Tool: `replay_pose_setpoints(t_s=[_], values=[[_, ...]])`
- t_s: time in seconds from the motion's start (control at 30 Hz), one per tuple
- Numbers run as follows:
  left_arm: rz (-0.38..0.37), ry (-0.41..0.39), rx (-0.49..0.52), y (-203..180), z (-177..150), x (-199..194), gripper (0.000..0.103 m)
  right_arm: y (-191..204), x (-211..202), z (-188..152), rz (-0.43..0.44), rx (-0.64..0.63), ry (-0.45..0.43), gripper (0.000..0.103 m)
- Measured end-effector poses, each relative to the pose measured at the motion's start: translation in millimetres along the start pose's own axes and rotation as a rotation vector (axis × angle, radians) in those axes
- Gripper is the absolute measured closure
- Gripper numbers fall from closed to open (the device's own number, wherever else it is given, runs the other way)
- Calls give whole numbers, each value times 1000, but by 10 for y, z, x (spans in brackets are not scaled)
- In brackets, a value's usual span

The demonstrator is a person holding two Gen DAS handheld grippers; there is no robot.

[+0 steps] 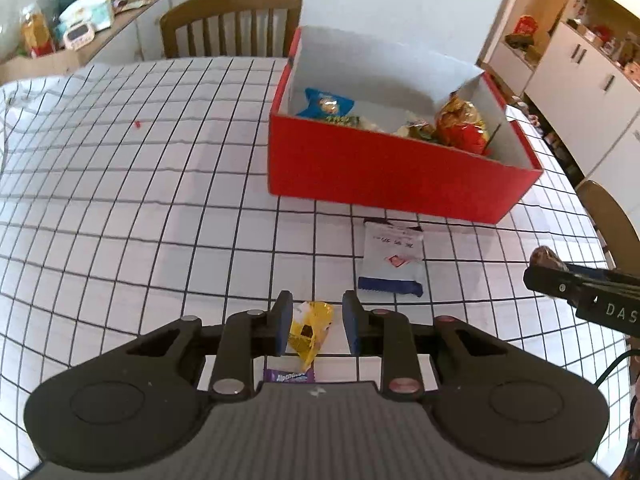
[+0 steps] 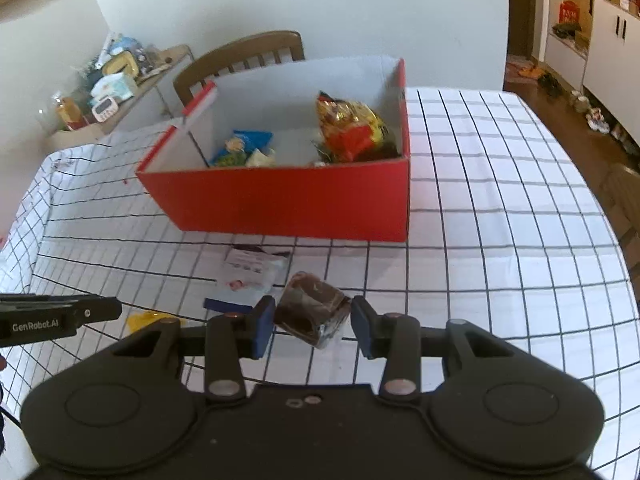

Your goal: Organize snacks

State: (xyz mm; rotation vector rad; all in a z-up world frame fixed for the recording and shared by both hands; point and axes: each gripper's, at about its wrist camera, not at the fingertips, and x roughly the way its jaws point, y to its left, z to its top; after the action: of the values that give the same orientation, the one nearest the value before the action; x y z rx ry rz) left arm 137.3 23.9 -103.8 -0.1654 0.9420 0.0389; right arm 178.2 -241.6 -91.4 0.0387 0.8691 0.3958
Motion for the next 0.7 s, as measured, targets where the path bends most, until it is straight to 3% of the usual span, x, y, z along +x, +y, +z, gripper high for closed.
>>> replay_pose_setpoints(t_s=[0.1, 0.3, 0.33, 0.37, 0.43, 0.7], values=[[-43, 51, 2, 23, 5, 74, 76, 19, -62, 14, 15, 5, -5, 63], [-36, 125, -73, 145, -24, 315, 74, 46, -86, -51, 32, 22, 1, 62], [-39, 136, -89, 172, -23, 355, 68, 47, -92, -66, 35, 25, 1, 62], [-50, 146, -102, 191, -27, 396, 51, 47, -99, -80, 37, 29, 0, 62], [-56, 152, -132, 223, -27, 458, 32, 41, -111, -104, 46, 40, 0, 62], [2, 158, -84, 90, -24, 684, 32, 3, -138, -175, 41, 58, 8, 62]])
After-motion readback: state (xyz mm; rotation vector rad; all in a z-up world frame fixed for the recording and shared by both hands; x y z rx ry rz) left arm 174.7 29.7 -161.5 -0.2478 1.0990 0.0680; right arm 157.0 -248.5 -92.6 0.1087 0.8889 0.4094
